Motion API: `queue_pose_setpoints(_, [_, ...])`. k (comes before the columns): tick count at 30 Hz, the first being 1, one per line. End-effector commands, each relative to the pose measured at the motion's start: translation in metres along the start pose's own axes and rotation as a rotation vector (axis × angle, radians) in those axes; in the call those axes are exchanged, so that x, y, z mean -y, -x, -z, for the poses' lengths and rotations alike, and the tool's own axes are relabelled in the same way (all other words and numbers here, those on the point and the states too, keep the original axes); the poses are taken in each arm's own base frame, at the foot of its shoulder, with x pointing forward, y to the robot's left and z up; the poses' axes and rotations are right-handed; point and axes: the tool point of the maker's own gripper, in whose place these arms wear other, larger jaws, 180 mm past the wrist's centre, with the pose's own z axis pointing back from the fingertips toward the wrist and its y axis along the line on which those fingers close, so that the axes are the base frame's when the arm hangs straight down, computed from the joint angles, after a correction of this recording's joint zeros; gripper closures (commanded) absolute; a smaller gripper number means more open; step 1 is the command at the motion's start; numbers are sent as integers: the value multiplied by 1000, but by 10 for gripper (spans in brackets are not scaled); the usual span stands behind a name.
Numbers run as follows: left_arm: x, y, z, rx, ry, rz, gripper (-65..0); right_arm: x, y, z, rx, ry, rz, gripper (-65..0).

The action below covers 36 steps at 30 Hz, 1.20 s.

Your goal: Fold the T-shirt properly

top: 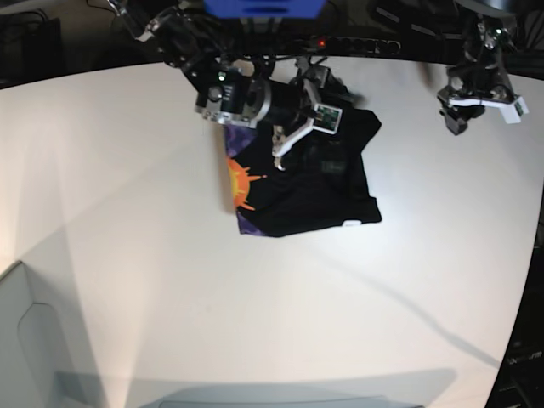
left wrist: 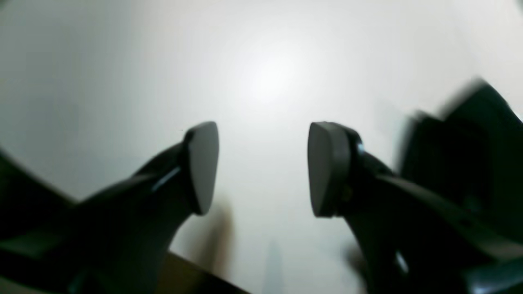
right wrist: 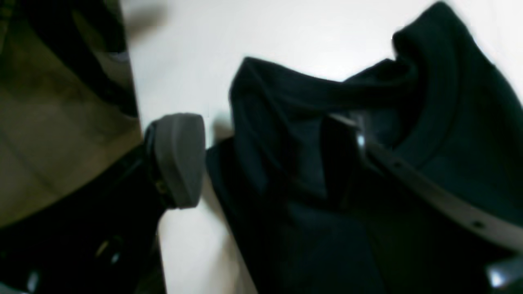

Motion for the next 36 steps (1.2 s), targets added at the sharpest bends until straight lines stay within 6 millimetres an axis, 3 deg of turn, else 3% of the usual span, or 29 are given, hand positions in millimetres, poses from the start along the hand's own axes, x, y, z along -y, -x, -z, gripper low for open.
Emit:
queue_pose_setpoints(1, [13,-1,-2,1,49,-7,-342,5,-10,-7,34,13,-27,-454])
queue_pose_setpoints(7, [68,52,5,-148,209,-42,-342,52,1,-42,31,184,29,-454])
queue_pose_setpoints(11, [86,74,2,-211,259,-39,-342,69,11,-55,17,245,64,-454])
queue_pose_setpoints(26, [141,108,4,-311,401,-22,-335,73,26,-62,-13,275,99,-454])
queue_pose_setpoints(28, [141,113,2,-324,405,1,-296,80,29,-67,-18,300,110,-454])
queue_pose_setpoints(31, [146,125,-2,-350,418,68,-170,89,35,-74,-26,331,123,-454])
queue_pose_setpoints(36, [142,140,-15,-394,423,100,-30,102,42,-84,-37,378,141,-454])
